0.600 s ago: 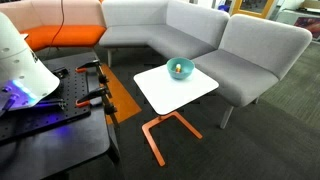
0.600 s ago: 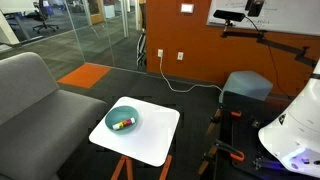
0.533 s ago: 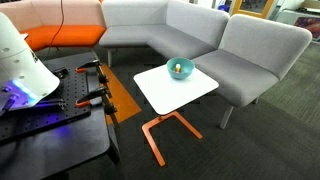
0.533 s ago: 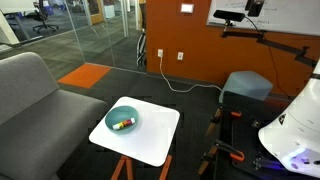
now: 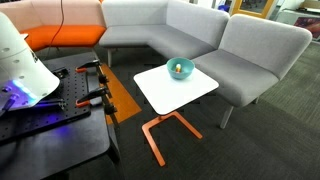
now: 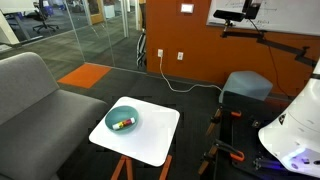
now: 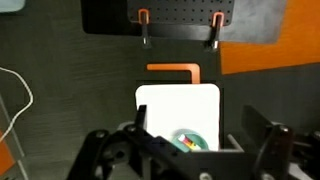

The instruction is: Remove the glue stick out of the bowl and put it on the table

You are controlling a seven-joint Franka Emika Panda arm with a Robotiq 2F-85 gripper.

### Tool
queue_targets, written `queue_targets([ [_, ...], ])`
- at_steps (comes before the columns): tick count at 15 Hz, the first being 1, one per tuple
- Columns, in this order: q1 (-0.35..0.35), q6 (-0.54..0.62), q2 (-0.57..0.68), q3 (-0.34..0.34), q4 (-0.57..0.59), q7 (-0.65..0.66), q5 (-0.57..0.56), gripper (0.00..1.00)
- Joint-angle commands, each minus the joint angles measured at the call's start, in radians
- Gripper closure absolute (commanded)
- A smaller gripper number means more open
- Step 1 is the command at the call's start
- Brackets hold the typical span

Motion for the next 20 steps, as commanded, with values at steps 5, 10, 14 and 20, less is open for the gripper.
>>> queue_targets([
  [5, 0.114, 0.572, 0.436, 0.016, -0.058, -0.150, -0.016, 0.00],
  [10, 0.162, 0.784, 0.857, 0.012, 0.092, -0.389, 0.016, 0.00],
  [14, 0.105, 0.771, 1.129, 0.055, 0.300, -0.500, -0.008, 0.00],
  [20, 0.064, 0.800, 1.247, 0.111, 0.426, -0.479, -0.034, 0.00],
])
